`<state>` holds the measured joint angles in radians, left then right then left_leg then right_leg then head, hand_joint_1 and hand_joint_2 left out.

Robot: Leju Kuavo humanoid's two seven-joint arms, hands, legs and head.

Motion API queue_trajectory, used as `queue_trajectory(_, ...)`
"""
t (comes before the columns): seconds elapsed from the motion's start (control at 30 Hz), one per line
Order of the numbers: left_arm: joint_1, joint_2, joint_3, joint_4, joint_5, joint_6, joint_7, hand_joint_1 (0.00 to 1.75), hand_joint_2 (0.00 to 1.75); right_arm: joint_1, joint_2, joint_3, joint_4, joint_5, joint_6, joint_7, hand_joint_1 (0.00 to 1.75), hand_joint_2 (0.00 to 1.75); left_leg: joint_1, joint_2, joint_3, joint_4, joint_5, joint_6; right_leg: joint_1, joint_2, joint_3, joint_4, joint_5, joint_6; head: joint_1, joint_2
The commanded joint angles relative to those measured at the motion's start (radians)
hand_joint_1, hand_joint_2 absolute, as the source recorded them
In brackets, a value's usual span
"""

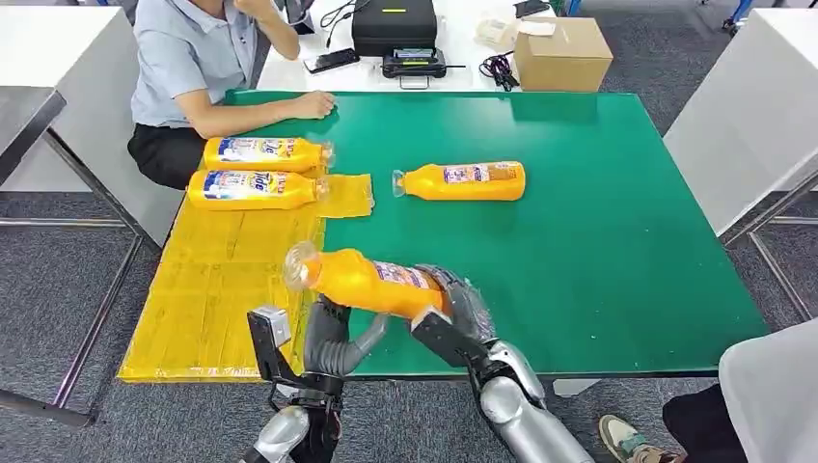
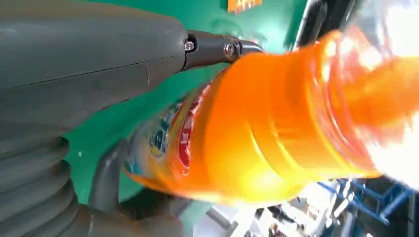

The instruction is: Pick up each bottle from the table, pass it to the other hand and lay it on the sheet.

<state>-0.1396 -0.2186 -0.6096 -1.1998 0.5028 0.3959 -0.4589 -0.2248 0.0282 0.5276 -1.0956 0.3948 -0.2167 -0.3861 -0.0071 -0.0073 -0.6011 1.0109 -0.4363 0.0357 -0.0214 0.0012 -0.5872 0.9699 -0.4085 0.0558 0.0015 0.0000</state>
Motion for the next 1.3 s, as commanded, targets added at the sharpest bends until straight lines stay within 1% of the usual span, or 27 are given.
queue_trajectory(0.03, -0.002, 0.049, -0.059, -0.032, -0.018, -0.043, 0.011, 0.00, 1.75, -0.057, 0.007, 0.011, 0.101, 0.010, -0.020, 0.007, 1.75, 1.75, 0.002, 0.003, 0.005, -0.001, -0.002, -0.003, 0.002, 0.002, 0.004, -0.001, -0.001, -0.003, 0.000, 0.000)
queue_trajectory(0.1, -0.002, 0.049, -0.059, -0.032, -0.018, -0.043, 0.011, 0.00, 1.75, -0.057, 0.007, 0.011, 0.101, 0.010, -0.020, 0.007, 1.75, 1.75, 0.001, 0.002, 0.002, 0.000, -0.001, -0.002, 0.001, 0.001, 0.002, -0.001, 0.000, -0.002, 0.000, 0.000)
queue_trajectory(0.13, -0.002, 0.049, -0.059, -0.032, -0.018, -0.043, 0.011, 0.00, 1.75, -0.057, 0.007, 0.011, 0.101, 0.010, -0.020, 0.007, 1.75, 1.75, 0.002, 0.003, 0.004, 0.000, -0.002, -0.003, 0.002, 0.002, 0.004, 0.000, -0.001, -0.003, 0.000, 0.000)
queue_trajectory(0.2, -0.006, 0.048, -0.061, -0.026, -0.019, -0.047, 0.016, 0.00, 1.75, -0.060, 0.008, 0.016, 0.102, 0.021, -0.025, 0.009, 1.75, 1.75, 0.001, 0.001, 0.002, -0.001, 0.000, -0.001, 0.001, 0.001, 0.001, 0.000, 0.000, -0.002, 0.000, 0.000)
queue_trajectory(0.27, -0.018, 0.039, -0.055, 0.001, -0.011, -0.041, 0.042, 0.00, 1.75, -0.070, 0.016, 0.030, 0.111, 0.043, -0.033, 0.010, 1.75, 1.75, 0.001, 0.002, 0.003, 0.000, -0.001, -0.002, 0.001, 0.001, 0.002, 0.000, 0.000, -0.002, 0.000, 0.000)
queue_trajectory(0.3, -0.031, 0.029, -0.048, 0.023, -0.024, -0.016, 0.031, 0.00, 1.75, -0.075, 0.025, 0.038, 0.117, 0.052, -0.035, 0.010, 1.75, 1.75, 0.001, 0.002, 0.002, 0.000, -0.001, -0.002, 0.001, 0.002, 0.002, -0.001, 0.000, -0.002, 0.000, 0.000)
queue_trajectory(0.4, -0.052, 0.005, -0.017, 0.054, 0.007, -0.010, 0.036, 0.00, 1.75, -0.085, 0.037, 0.063, 0.131, 0.093, -0.062, 0.020, 1.75, 1.75, 0.001, 0.002, 0.003, 0.000, -0.001, -0.002, 0.002, 0.002, 0.002, 0.000, 0.000, -0.003, 0.000, 0.000)
queue_trajectory(0.43, -0.059, -0.004, -0.002, 0.066, 0.013, 0.017, 0.031, 0.00, 1.75, -0.087, 0.038, 0.073, 0.137, 0.112, -0.076, 0.022, 1.75, 1.75, 0.002, 0.003, 0.004, 0.000, -0.002, -0.003, 0.002, 0.002, 0.004, 0.000, -0.001, -0.004, 0.000, 0.000)
queue_trajectory(0.5, -0.077, -0.018, 0.016, 0.095, 0.010, 0.071, 0.021, 0.00, 1.75, -0.085, 0.039, 0.085, 0.138, 0.127, -0.092, 0.020, 1.75, 1.75, 0.001, 0.001, 0.002, 0.000, -0.001, -0.002, 0.001, 0.001, 0.002, -0.001, 0.000, -0.002, 0.000, 0.000)
queue_trajectory(0.7, -0.086, -0.019, 0.016, 0.105, 0.012, 0.071, 0.020, 0.00, 1.75, -0.083, 0.040, 0.089, 0.138, 0.130, -0.095, 0.021, 1.75, 1.75, 0.001, 0.001, 0.003, 0.000, -0.001, -0.002, 0.001, 0.000, 0.003, -0.001, -0.001, -0.002, 0.000, 0.000)
queue_trajectory(0.77, -0.084, -0.020, 0.015, 0.106, 0.013, 0.072, 0.019, 0.00, 1.75, -0.084, 0.038, 0.089, 0.137, 0.130, -0.094, 0.021, 1.75, 1.75, 0.001, 0.001, 0.001, 0.000, 0.000, -0.001, 0.001, 0.000, 0.001, 0.000, 0.000, -0.001, 0.000, 0.000)
queue_trajectory(0.8, -0.083, -0.023, 0.020, 0.107, 0.018, 0.078, 0.017, 0.00, 1.75, -0.085, 0.037, 0.090, 0.136, 0.132, -0.096, 0.021, 1.75, 1.75, 0.001, 0.001, 0.003, 0.000, -0.001, -0.002, 0.002, 0.001, 0.003, -0.001, -0.001, -0.002, 0.000, 0.000)
queue_trajectory(0.9, -0.105, -0.033, 0.037, 0.132, 0.039, 0.104, 0.007, 0.00, 1.75, -0.093, 0.044, 0.113, 0.144, 0.149, -0.100, 0.024, 1.75, 1.75, 0.001, 0.001, 0.002, 0.000, -0.001, -0.002, 0.001, 0.000, 0.002, -0.001, 0.000, -0.002, 0.000, 0.000)
queue_trajectory(0.93, -0.110, -0.033, 0.037, 0.136, 0.043, 0.101, 0.006, 0.00, 1.75, -0.094, 0.046, 0.119, 0.146, 0.153, -0.103, 0.023, 1.75, 1.75, 0.001, 0.000, 0.000, 0.000, 0.000, -0.001, 0.001, 0.000, 0.000, 0.000, 0.000, -0.001, 0.000, 0.000)
queue_trajectory(1.0, -0.115, -0.035, 0.048, 0.134, 0.067, 0.091, 0.002, 0.00, 1.75, -0.099, 0.052, 0.132, 0.153, 0.148, -0.097, 0.020, 1.75, 1.75, 0.002, 0.002, 0.002, 0.000, -0.001, -0.002, 0.002, 0.001, 0.001, 0.000, 0.000, -0.003, 0.000, 0.000)
queue_trajectory(1.13, -0.089, -0.022, 0.065, 0.053, 0.136, 0.012, 0.011, 0.02, 1.75, -0.106, 0.062, 0.150, 0.177, 0.122, -0.074, 0.011, 1.75, 1.75, 0.001, 0.001, 0.001, 0.000, 0.000, -0.002, 0.001, 0.001, 0.001, 0.000, 0.000, -0.002, 0.000, 0.000)
queue_trajectory(1.17, -0.080, -0.015, 0.069, 0.030, 0.164, -0.025, 0.024, 1.40, 1.75, -0.107, 0.064, 0.151, 0.181, 0.116, -0.067, 0.010, 1.75, 1.75, 0.002, 0.002, 0.002, 0.000, -0.001, -0.002, 0.002, 0.001, 0.002, -0.001, 0.000, -0.003, 0.000, 0.000)
queue_trajectory(1.2, -0.077, -0.010, 0.070, 0.023, 0.166, -0.028, 0.025, 1.75, 1.75, -0.106, 0.063, 0.153, 0.183, 0.115, -0.065, 0.010, 1.75, 1.75, 0.002, 0.003, 0.002, 0.000, -0.001, -0.002, 0.002, 0.003, 0.001, 0.000, 0.000, -0.003, 0.000, 0.000)
queue_trajectory(1.3, -0.060, -0.003, 0.070, -0.023, 0.161, -0.031, 0.011, 1.75, 1.75, -0.105, 0.068, 0.142, 0.191, 0.081, -0.045, 0.005, 1.75, 1.75, 0.002, 0.003, 0.002, 0.000, -0.001, -0.002, 0.002, 0.002, 0.002, 0.000, -0.001, -0.003, 0.000, 0.000)
